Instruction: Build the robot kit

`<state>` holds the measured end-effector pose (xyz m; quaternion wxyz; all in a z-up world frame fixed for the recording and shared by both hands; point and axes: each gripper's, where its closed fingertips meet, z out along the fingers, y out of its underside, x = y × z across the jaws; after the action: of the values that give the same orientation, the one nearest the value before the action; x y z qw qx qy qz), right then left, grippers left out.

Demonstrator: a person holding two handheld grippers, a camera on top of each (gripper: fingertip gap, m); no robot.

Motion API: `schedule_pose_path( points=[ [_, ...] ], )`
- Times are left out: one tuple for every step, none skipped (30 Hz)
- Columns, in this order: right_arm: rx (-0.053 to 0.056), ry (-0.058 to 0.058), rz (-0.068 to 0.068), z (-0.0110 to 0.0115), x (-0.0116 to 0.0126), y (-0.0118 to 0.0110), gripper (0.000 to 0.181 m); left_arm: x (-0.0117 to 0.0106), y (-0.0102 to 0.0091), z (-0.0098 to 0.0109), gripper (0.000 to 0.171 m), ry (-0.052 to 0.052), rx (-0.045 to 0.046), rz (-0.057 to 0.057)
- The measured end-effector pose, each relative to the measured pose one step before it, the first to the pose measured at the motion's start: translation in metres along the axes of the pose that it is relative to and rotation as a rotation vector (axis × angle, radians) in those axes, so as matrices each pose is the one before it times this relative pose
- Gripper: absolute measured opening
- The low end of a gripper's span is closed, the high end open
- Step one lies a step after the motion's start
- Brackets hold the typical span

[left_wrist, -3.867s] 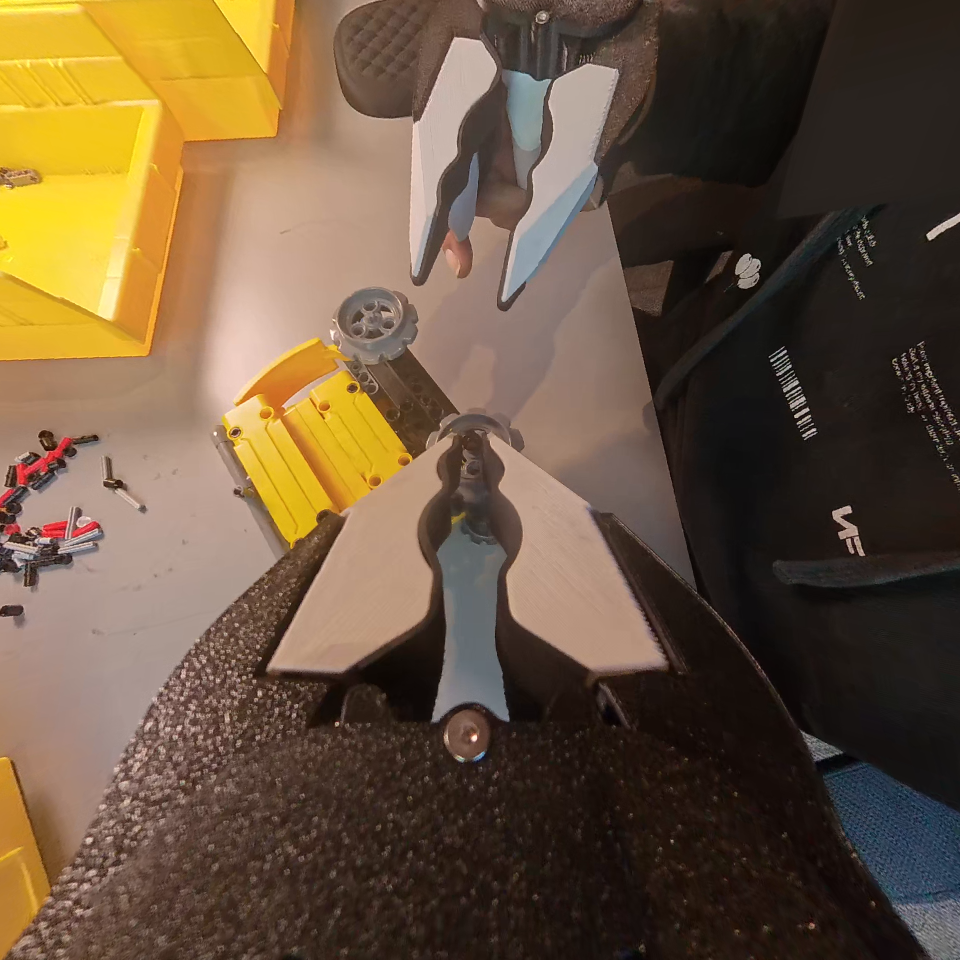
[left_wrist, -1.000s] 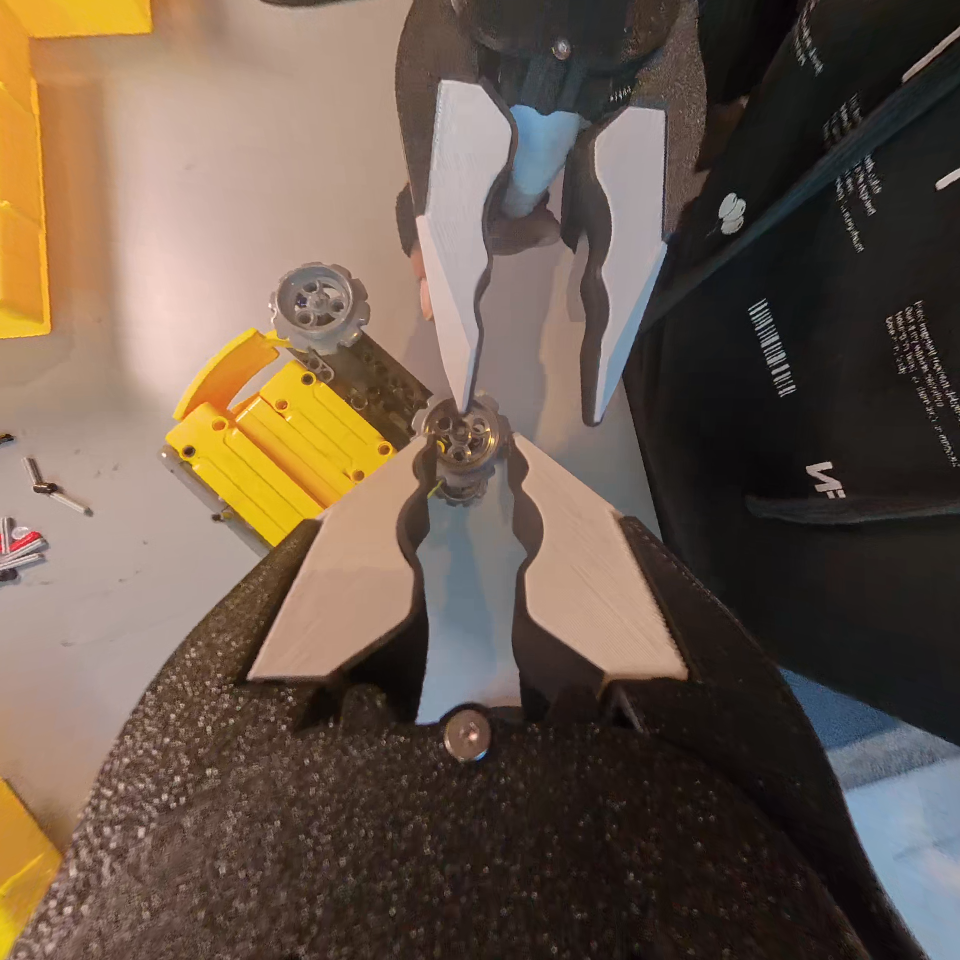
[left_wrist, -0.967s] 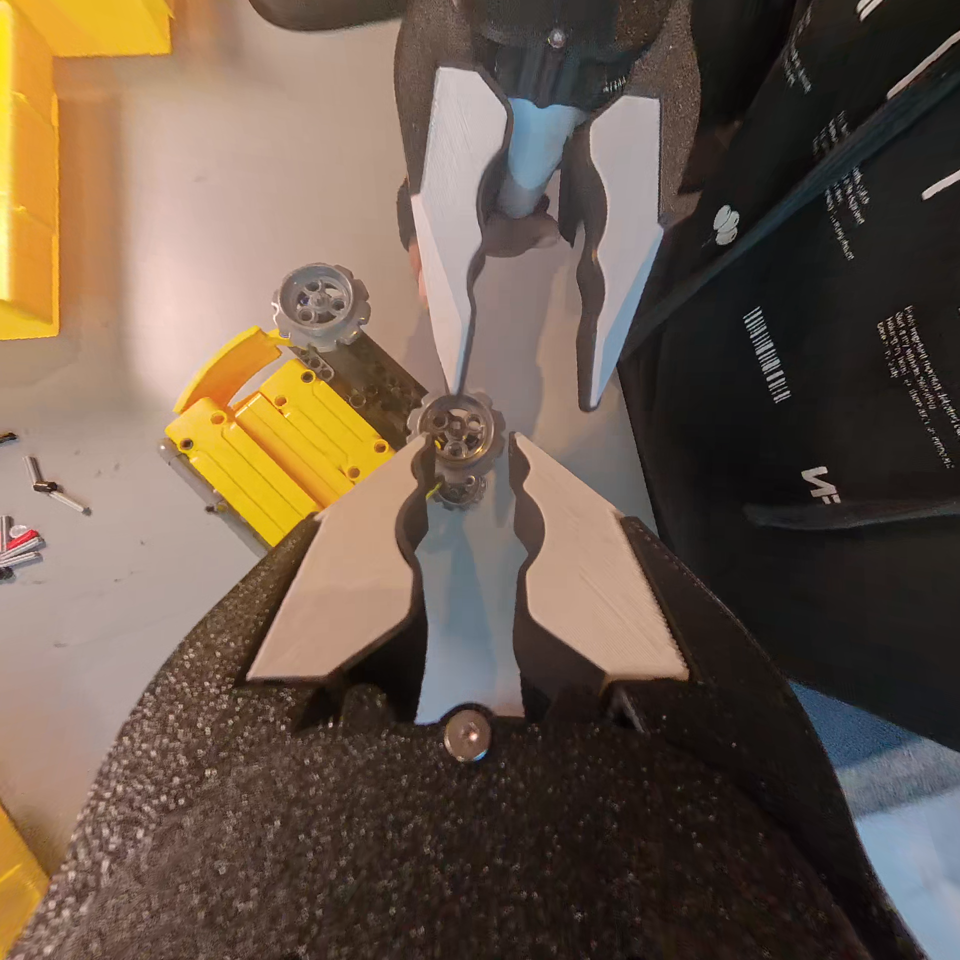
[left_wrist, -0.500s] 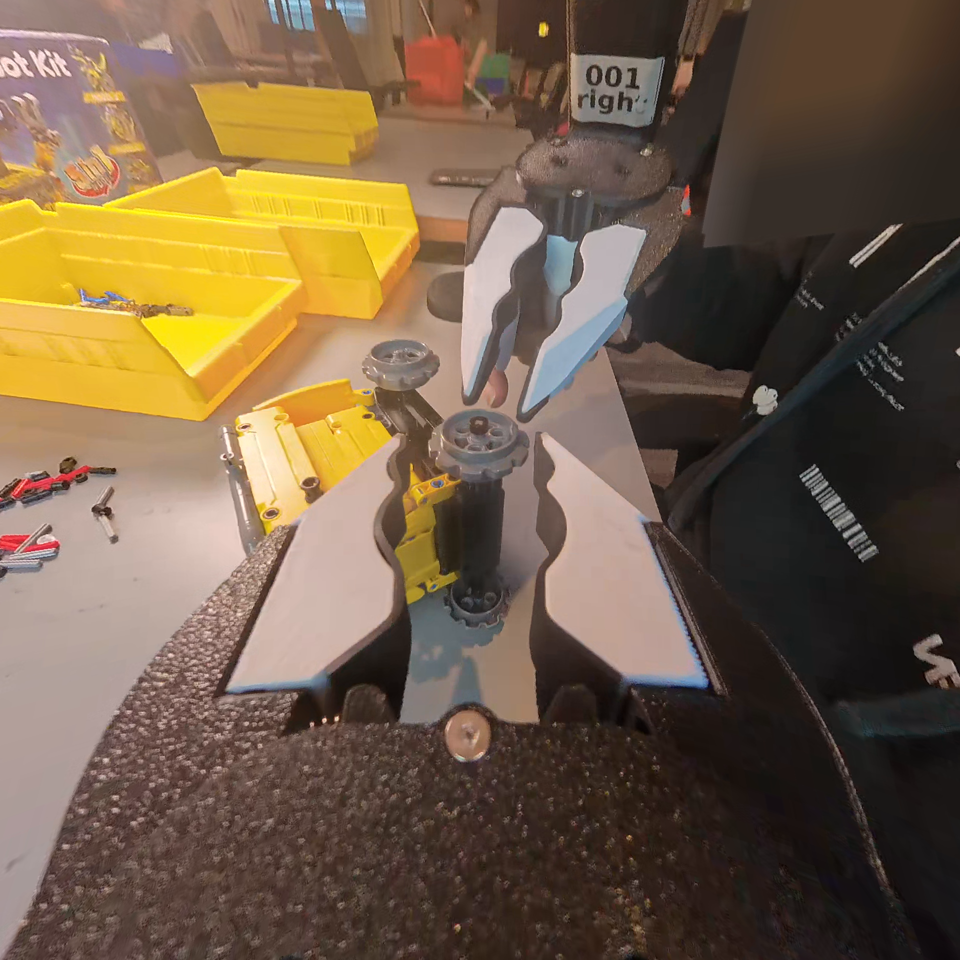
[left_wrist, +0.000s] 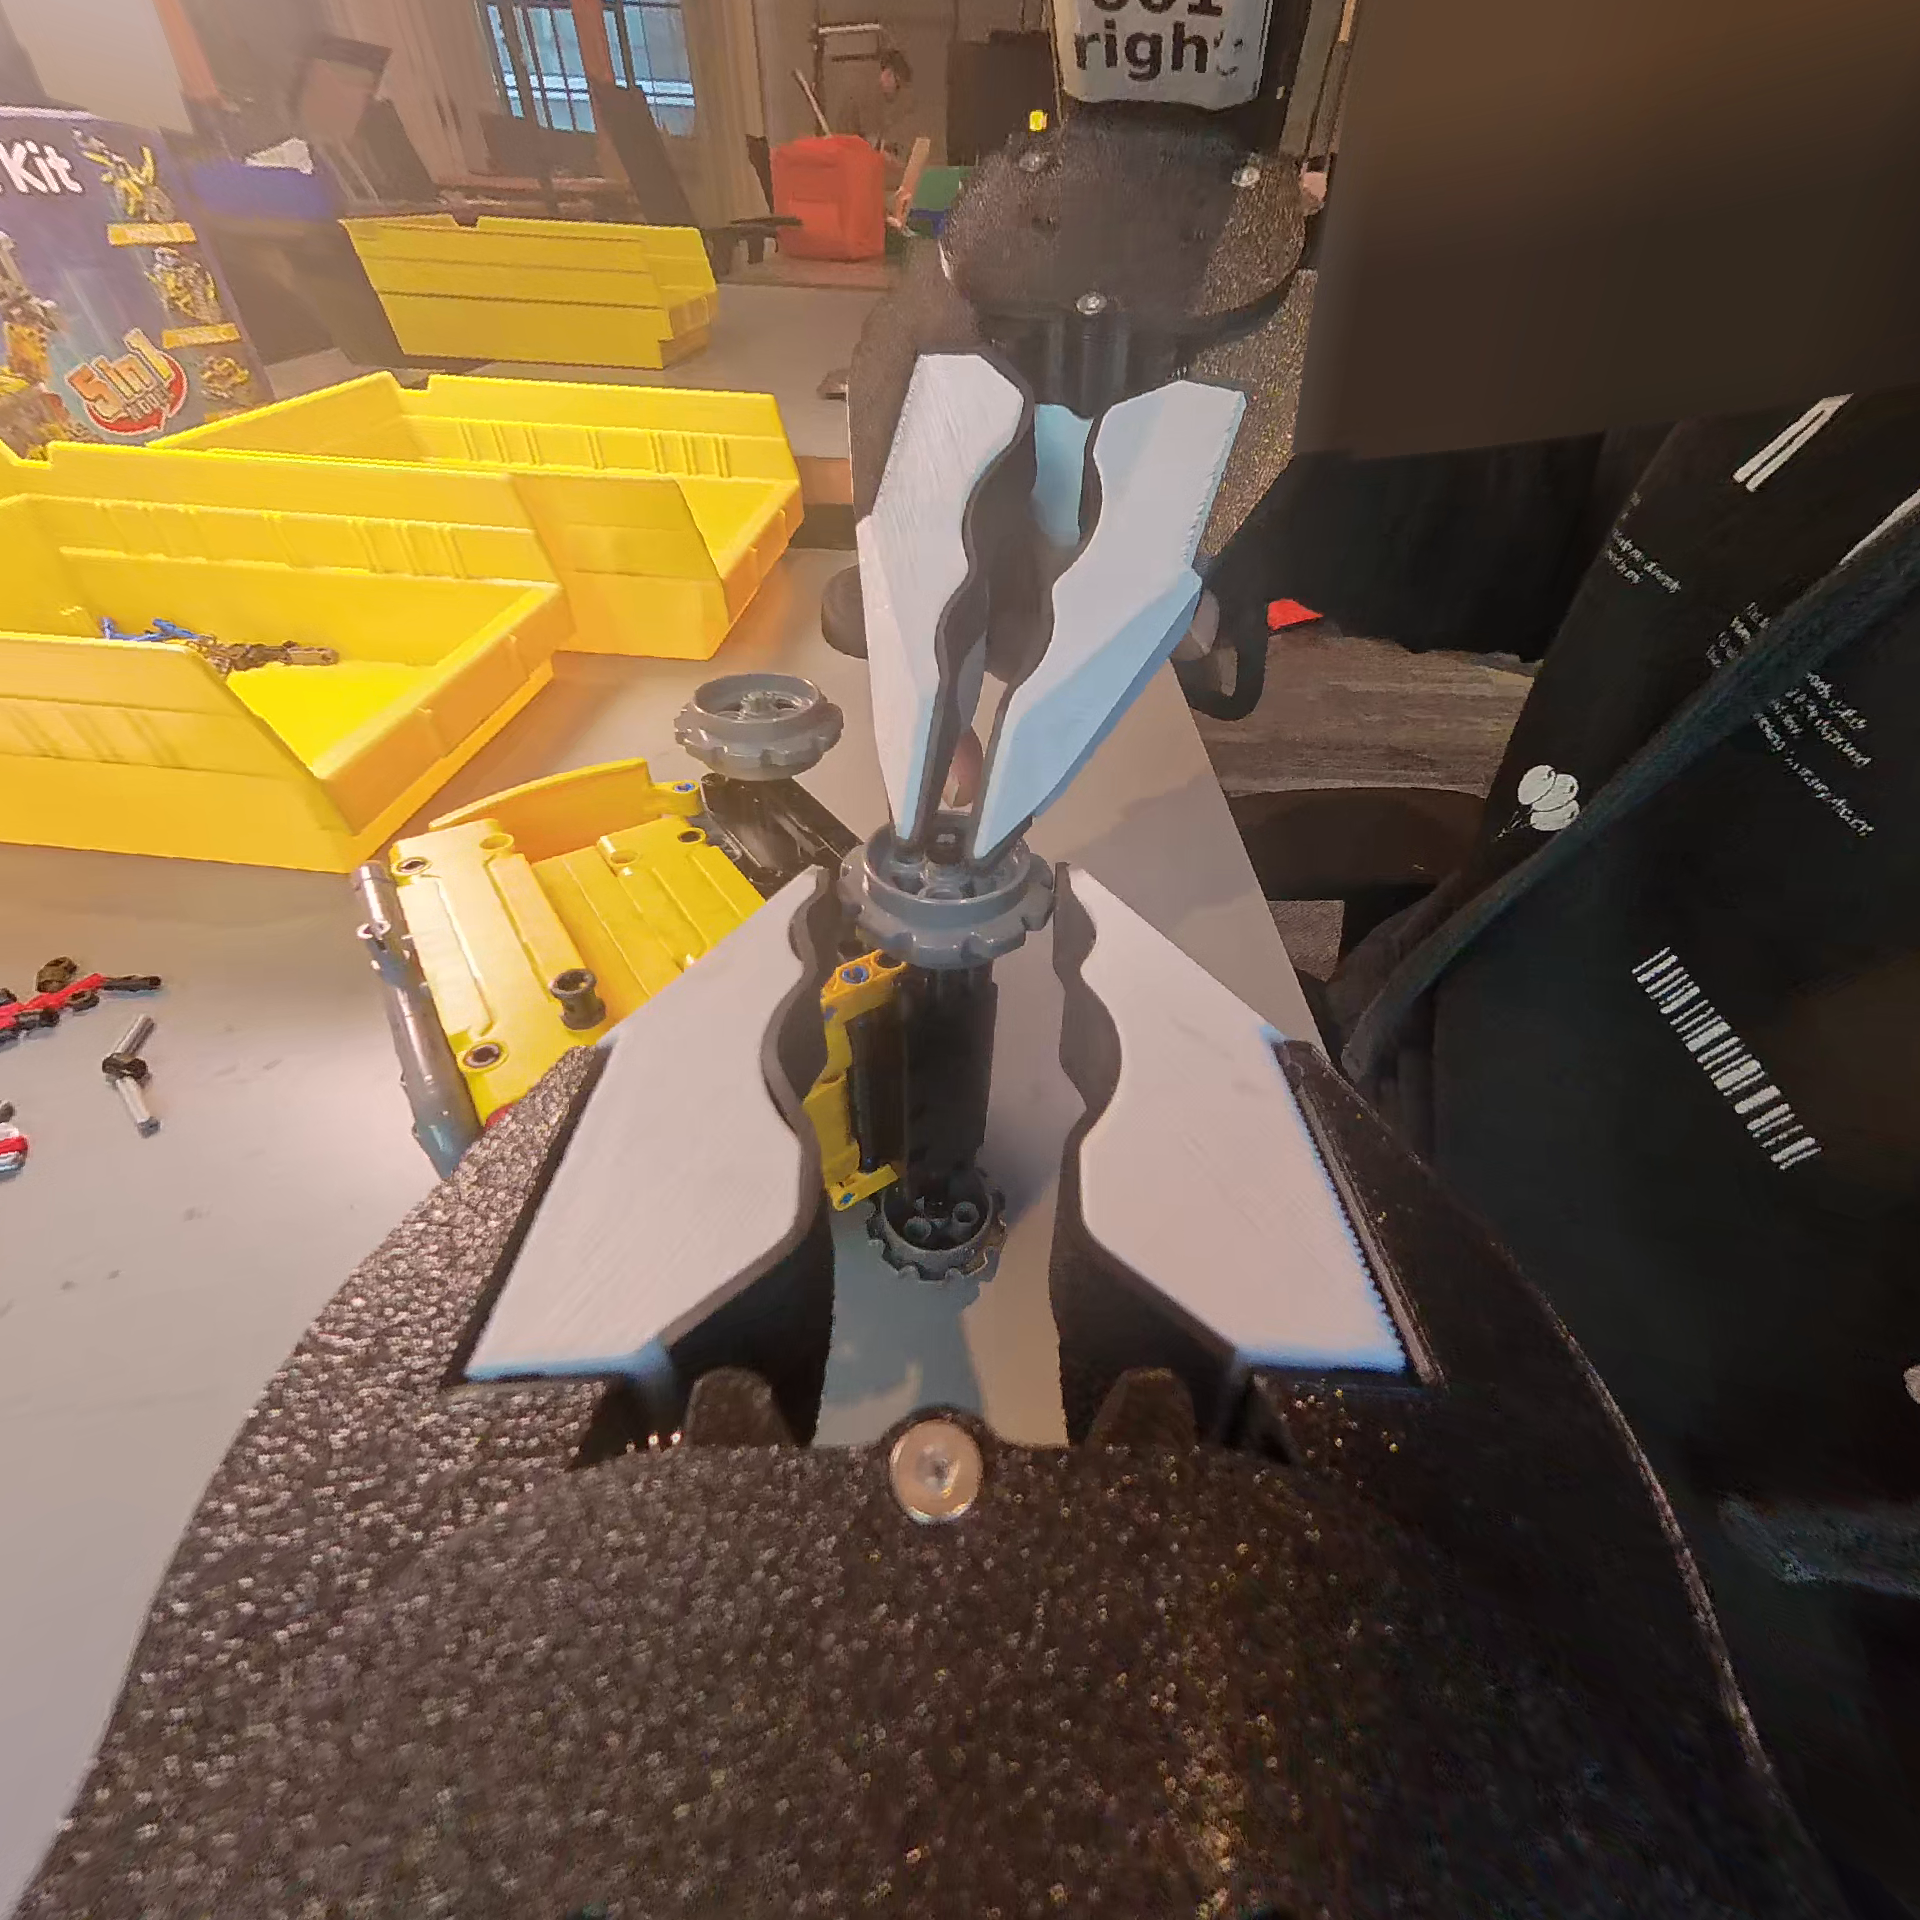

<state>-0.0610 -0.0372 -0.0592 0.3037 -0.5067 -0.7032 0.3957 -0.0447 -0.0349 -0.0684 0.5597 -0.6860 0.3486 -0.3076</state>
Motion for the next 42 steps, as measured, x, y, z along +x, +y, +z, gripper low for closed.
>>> schedule_pose_path(
  points=[
    [-0.0129,-0.0058,-0.0007,-0.00001,-0.00056,0.00035,0.007,0.00048,0.00031,0.00002,0.039,0.0023,-0.00003,0.0008],
    [-0.0112,-0.0039,-0.0037,-0.0001,-0.00049,0.00033,0.007,0.00048,0.00017,0.00004,0.039,0.003,0.001,-0.0019],
    [-0.0129,-0.005,-0.0048,-0.00019,-0.00069,0.00076,0.008,0.00048,0.00028,0.00006,0.039,0.0029,0.00093,-0.0022],
    [-0.0141,-0.007,-0.0055,-0.00021,-0.00069,0.00098,0.008,0.00023,0.00021,-0.00002,0.039,0.0012,0.00082,-0.0007],
    [-0.012,-0.001,-0.0051,-0.00011,0.00018,0.00083,0.007,0.00013,0.0001,-0.00012,0.039,-0.0005,0.0003,0.0007],
    [-0.0113,-0.006,-0.005,-0.00025,-0.0005,0.00048,0.007,0.00025,0.00009,0.00013,0.039,0.0006,-0.00085,0.0012],
    [-0.0144,-0.007,-0.0056,-0.00052,-0.0003,0.00046,0.007,0.00033,0.00018,0.0003,0.039,0.0003,-0.00098,0.0011],
    [-0.0154,-0.0029,-0.0108,-0.0005,-0.00005,0.00011,0.007,-0.00006,-0.00018,0.00045,0.039,-0.0035,0.00008,0.0018],
    [-0.0161,-0.0015,-0.0118,-0.00013,0.00027,-0.00026,0.006,-0.00026,-0.00022,0.00033,0.039,-0.004,-0.00021,0.0029],
    [-0.0152,-0.0023,-0.0127,-0.00087,-0.00142,-0.00018,0.007,0.0,0.00005,0.00015,0.039,-0.0013,-0.00056,0.001],
    [-0.0155,-0.0028,-0.0127,0.00033,0.00004,-0.00001,0.007,0.00002,0.00006,0.00004,0.039,-0.0004,0.00025,-0.0011],
    [-0.0148,-0.0029,-0.0106,0.00018,0.00029,-0.00011,0.007,-0.00009,-0.00002,-0.00003,0.039,-0.0019,0.00184,-0.0011],
    [-0.0127,-0.006,-0.0071,0.00021,0.00017,-0.00016,0.007,0.00004,0.00001,-0.00014,0.039,-0.002,0.00182,-0.0007],
    [-0.0115,-0.0055,-0.0064,0.00029,0.00007,-0.00023,0.007,0.0001,0.00013,-0.00013,0.039,-0.0016,0.00081,-0.0001],
    [-0.0102,-0.004,-0.0089,0.00039,0.00003,-0.00036,0.007,0.00014,0.00026,-0.00014,0.039,-0.0008,-0.00018,-0.0001],
    [-0.0043,-0.0043,-0.0074,0.00017,-0.00034,-0.00107,0.007,0.00021,0.00023,-0.00015,0.039,0.0004,-0.00076,0.0],
    [-0.0015,-0.0035,-0.002,0.0,-0.00012,-0.00121,0.007,0.00009,0.0001,-0.0002,0.039,-0.001,-0.00044,0.0003],
    [-0.0002,-0.0022,-0.0004,-0.00016,0.00028,-0.00127,0.006,-0.00017,0.00004,-0.00025,0.039,-0.0023,0.00005,0.0006],
    [-0.005,-0.0022,-0.0024,0.00016,-0.00021,-0.00046,0.006,-0.00002,0.0,-0.00029,0.039,-0.0011,-0.00031,0.0008],
    [-0.0068,-0.0002,-0.0055,0.0006,-0.00056,-0.00015,0.006,0.00007,0.00014,-0.00024,0.039,0.0001,-0.00072,0.0008],
    [-0.0055,0.0018,-0.0051,0.00034,-0.00001,-0.00053,0.006,-0.00006,0.00012,-0.00036,0.039,-0.0009,-0.0004,0.0009],
    [-0.0068,-0.0001,-0.0017,0.00041,0.00041,0.00001,0.006,-0.00012,0.0,-0.00019,0.039,-0.0008,-0.00053,0.0005],
    [-0.0085,-0.0022,0.0015,0.00044,0.00025,-0.00001,0.006,0.00002,0.00003,-0.00015,0.039,0.0005,-0.0008,0.0],
    [-0.0122,0.0002,-0.0014,0.00014,0.00004,0.00043,0.005,0.00005,0.00006,0.00007,0.039,-0.0007,-0.00053,0.0007],
    [-0.0177,0.003,-0.0047,0.00027,-0.00016,0.00053,0.005,-0.00001,0.00002,0.00016,0.039,-0.0014,-0.00032,0.0009],
    [-0.0238,0.0023,-0.0042,0.00025,-0.00016,0.0003,0.005,-0.00003,-0.00004,0.00032,0.039,-0.0015,-0.00008,0.0007],
    [-0.0284,-0.0001,-0.0023,0.00039,-0.00047,0.0006,0.005,0.0001,-0.00003,0.00035,0.039,-0.0021,-0.00021,0.0016],
    [-0.0307,-0.0043,-0.0007,0.00071,-0.00056,0.00058,0.005,0.00002,0.00001,0.00033,0.039,-0.0024,-0.0005,0.0022],
    [-0.0301,-0.0044,-0.0062,0.00079,-0.00073,0.00077,0.005,0.00007,-0.00011,0.00037,0.039,-0.002,-0.00043,0.0012],
    [-0.0304,-0.0039,-0.0079,0.00173,0.00067,0.00283,0.005,-0.00027,0.00001,0.00014,0.039,-0.0028,-0.00025,-0.0001],
    [-0.0188,-0.0013,-0.009,0.00069,0.00077,-0.00017,0.005,-0.00051,-0.00002,-0.00031,0.039,-0.0044,-0.00019,-0.0008],
    [-0.018,-0.0046,-0.0089,0.00074,0.00018,-0.00022,0.005,-0.0001,0.00019,-0.00035,0.039,-0.0013,-0.0002,-0.0015],
    [-0.0174,-0.0035,-0.0108,0.0006,0.00031,-0.00001,0.005,0.00001,0.00001,-0.00023,0.039,-0.0018,0.00027,-0.0011],
    [-0.0151,-0.0019,-0.0088,0.00065,0.00058,-0.00002,0.005,-0.00025,0.00008,-0.00025,0.039,-0.0031,0.00059,0.001],
    [-0.0101,-0.0041,-0.0036,0.00049,0.00016,-0.00008,0.005,-0.00019,0.00016,-0.00046,0.039,-0.0014,0.00019,-0.0001],
    [-0.0059,-0.0046,-0.0013,0.00063,0.00009,-0.0004,0.005,-0.00024,0.00014,-0.00068,0.039,-0.0005,-0.00015,-0.0013],
    [-0.0028,-0.0035,0.0016,0.00058,0.0001,-0.00039,0.005,-0.00016,0.00009,-0.00061,0.039,-0.0015,0.00024,-0.0005],
    [-0.0016,-0.0037,0.0041,0.00011,-0.00017,-0.00043,0.005,-0.00011,0.00011,-0.00041,0.039,-0.0017,0.00057,0.0001],
    [0.0014,-0.0013,0.0038,0.00041,0.0001,-0.00002,0.005,-0.00012,0.0001,-0.00043,0.039,-0.0012,0.00063,-0.0007],
    [0.0055,0.0008,0.0039,0.00046,0.00014,-0.00065,0.005,-0.00014,0.00015,-0.00062,0.039,-0.0001,0.00051,-0.002],
    [0.0106,0.0032,0.0027,0.00039,0.00022,-0.00091,0.005,-0.00023,0.00008,-0.00067,0.039,0.0002,0.00026,-0.0021],
    [0.0204,0.0078,-0.0118,0.00024,0.00023,-0.00148,0.005,-0.00038,0.00016,-0.00076,0.039,-0.0012,-0.00017,-0.0015]
  ],
)
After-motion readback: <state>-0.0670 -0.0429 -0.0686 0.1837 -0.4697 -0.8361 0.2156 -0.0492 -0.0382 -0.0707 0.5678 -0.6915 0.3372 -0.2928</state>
